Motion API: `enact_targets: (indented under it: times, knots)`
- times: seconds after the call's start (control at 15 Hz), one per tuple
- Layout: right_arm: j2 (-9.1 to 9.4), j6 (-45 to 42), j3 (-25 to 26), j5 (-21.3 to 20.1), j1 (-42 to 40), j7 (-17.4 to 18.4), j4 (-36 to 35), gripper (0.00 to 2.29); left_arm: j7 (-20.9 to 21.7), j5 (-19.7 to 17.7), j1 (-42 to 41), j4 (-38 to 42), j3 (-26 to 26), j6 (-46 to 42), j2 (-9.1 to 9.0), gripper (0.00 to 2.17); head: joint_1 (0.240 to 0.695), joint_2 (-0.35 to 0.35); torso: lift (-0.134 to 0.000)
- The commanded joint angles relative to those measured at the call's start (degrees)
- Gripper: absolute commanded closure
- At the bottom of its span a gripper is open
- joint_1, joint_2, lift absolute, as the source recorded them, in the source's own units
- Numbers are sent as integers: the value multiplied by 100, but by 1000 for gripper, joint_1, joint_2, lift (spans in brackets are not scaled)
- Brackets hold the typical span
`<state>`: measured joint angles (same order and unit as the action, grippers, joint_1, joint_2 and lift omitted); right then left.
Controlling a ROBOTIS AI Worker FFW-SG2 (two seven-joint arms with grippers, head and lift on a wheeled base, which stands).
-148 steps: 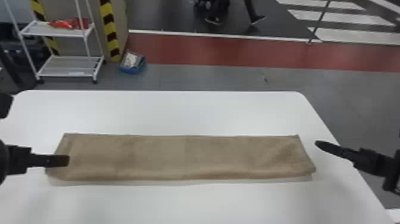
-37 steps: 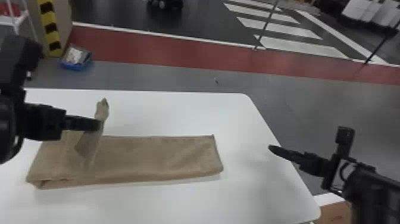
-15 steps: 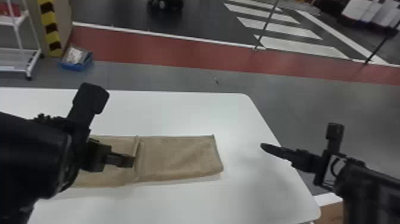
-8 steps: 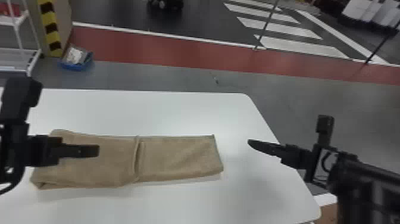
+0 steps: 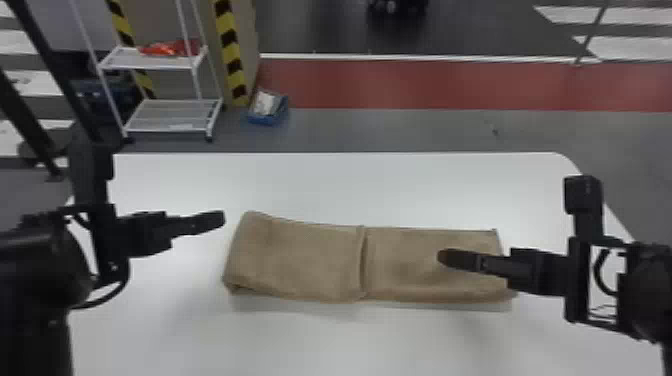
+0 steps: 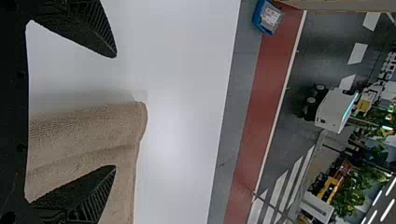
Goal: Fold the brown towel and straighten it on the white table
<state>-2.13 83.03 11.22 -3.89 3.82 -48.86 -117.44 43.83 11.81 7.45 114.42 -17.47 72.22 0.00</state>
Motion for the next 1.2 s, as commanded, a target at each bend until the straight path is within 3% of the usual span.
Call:
enact_targets:
  times: [0.0,0.13,0.4,0.8,1.13]
  knots:
    - [99,25,-621,2,154,281,116,49,3,-285,-165,-104,-284,-248,-15,36,695,89,-124]
    - [218,25,-946,2,453,597,415,53,108,-311,-200,-244,-477,-300,-15,39,695,133,-124]
    - [218,447,-1254,11,839,966,793,66,196,-355,-270,-297,-626,-476,-15,46,695,203,-124]
    - [218,705,-1350,705,1252,1845,1179,80,231,-355,-270,-288,-653,-476,-15,46,695,236,-124]
    - [218,705,-1342,1030,1762,2065,1988,113,231,-355,-261,-297,-653,-476,-15,49,695,228,-124]
